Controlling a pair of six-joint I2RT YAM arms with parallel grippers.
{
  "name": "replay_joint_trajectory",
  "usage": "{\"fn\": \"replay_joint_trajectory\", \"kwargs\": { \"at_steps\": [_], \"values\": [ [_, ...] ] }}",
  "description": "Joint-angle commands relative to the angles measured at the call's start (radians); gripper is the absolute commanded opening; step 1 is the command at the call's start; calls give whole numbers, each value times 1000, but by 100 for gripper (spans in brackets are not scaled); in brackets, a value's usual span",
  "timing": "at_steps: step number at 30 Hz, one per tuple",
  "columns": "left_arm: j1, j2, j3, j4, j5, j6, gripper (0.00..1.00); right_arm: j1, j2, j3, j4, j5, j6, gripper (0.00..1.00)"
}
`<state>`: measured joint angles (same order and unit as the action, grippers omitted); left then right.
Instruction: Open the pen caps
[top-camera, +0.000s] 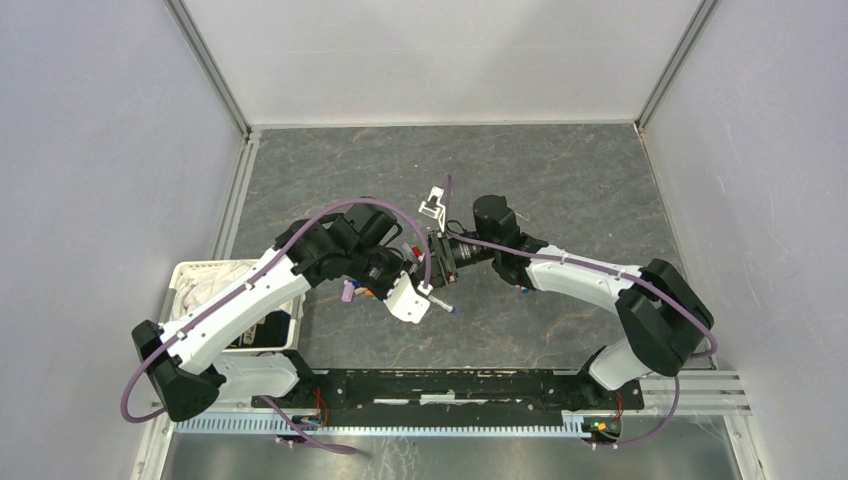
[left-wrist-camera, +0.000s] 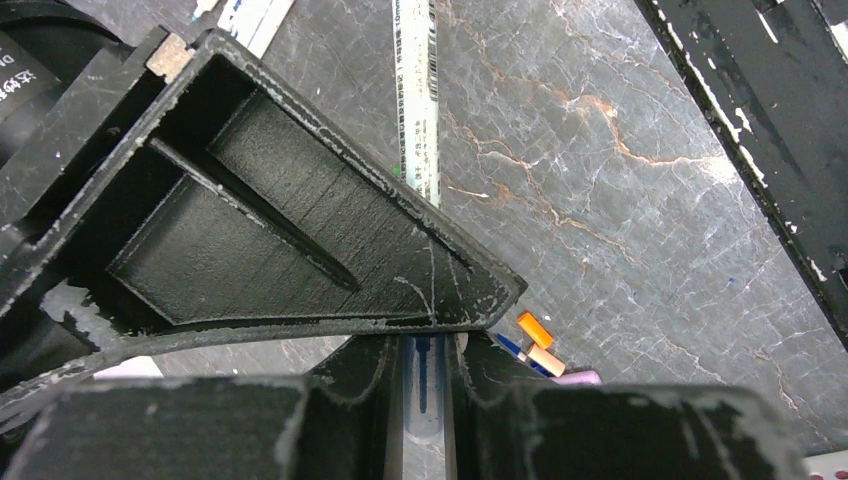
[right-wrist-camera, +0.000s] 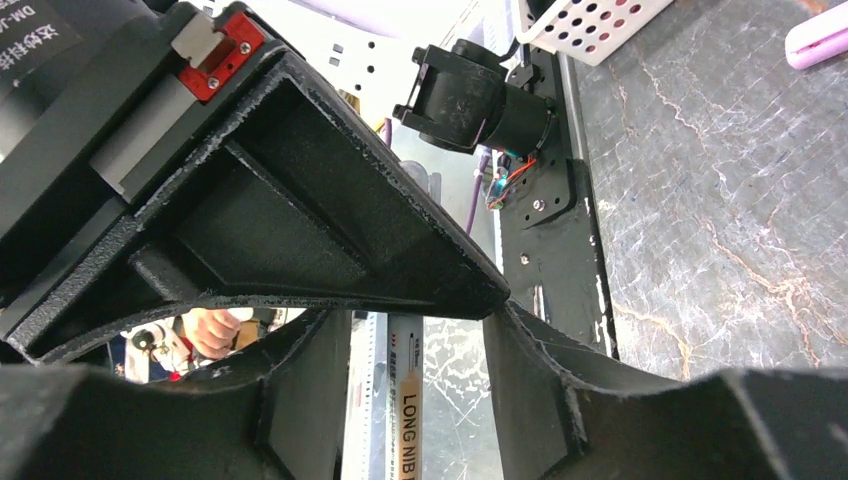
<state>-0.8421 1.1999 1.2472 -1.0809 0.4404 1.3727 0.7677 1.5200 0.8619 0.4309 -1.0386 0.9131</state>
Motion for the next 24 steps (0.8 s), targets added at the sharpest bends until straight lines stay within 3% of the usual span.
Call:
{"fn": "replay_joint_trajectory", "kwargs": {
  "at_steps": [1, 6, 11, 15, 18, 21, 24],
  "values": [
    [-16, 2, -12, 71, 14, -55, 2, 15, 39, 78, 86, -15, 46, 52],
    [-30, -10, -40, 102, 5, -58, 2, 24, 83, 89, 226, -21, 174, 43],
    [-31, -31, -62, 119, -21, -53, 2, 26, 76, 71, 182, -17, 153, 42],
    [-30, -40, -80, 153, -27, -75, 2, 24, 60, 46, 242, 27, 192, 24],
    [-31, -45, -82, 171, -21, -103, 2, 23, 58, 7, 388, 38, 292, 21],
    [-31, -46, -84, 172, -6, -109, 2, 31, 74, -1, 497, 43, 356, 27],
    [-31, -46, -84, 170, 5, -108, 2, 50, 94, 38, 511, 26, 360, 47]
  ]
}}
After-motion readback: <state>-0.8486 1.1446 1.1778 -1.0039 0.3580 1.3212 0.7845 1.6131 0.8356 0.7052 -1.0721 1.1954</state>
